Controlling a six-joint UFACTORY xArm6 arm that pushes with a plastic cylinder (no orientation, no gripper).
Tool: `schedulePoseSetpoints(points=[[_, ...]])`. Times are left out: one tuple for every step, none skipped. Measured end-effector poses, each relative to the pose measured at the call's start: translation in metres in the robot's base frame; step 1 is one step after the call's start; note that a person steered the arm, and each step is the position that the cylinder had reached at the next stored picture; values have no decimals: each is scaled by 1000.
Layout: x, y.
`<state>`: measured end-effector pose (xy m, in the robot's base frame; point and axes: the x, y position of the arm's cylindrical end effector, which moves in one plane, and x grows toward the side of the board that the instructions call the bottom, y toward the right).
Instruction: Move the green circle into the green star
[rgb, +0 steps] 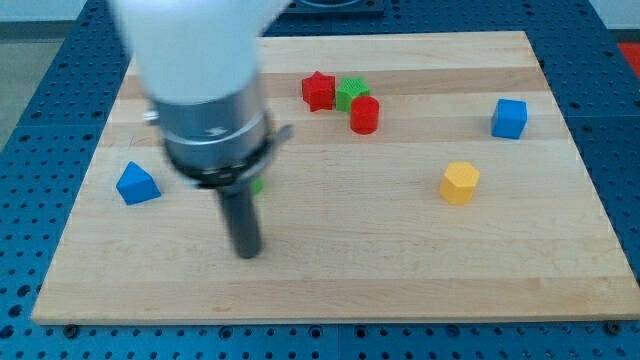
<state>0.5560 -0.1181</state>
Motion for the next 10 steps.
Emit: schedulePoseSetpoints(points=[[-4, -27], [-57, -7], [-113, 52], [-177, 112], [-181, 114], [-129, 94], [-80, 59], [-77, 29], [-119, 11], [-144, 11]])
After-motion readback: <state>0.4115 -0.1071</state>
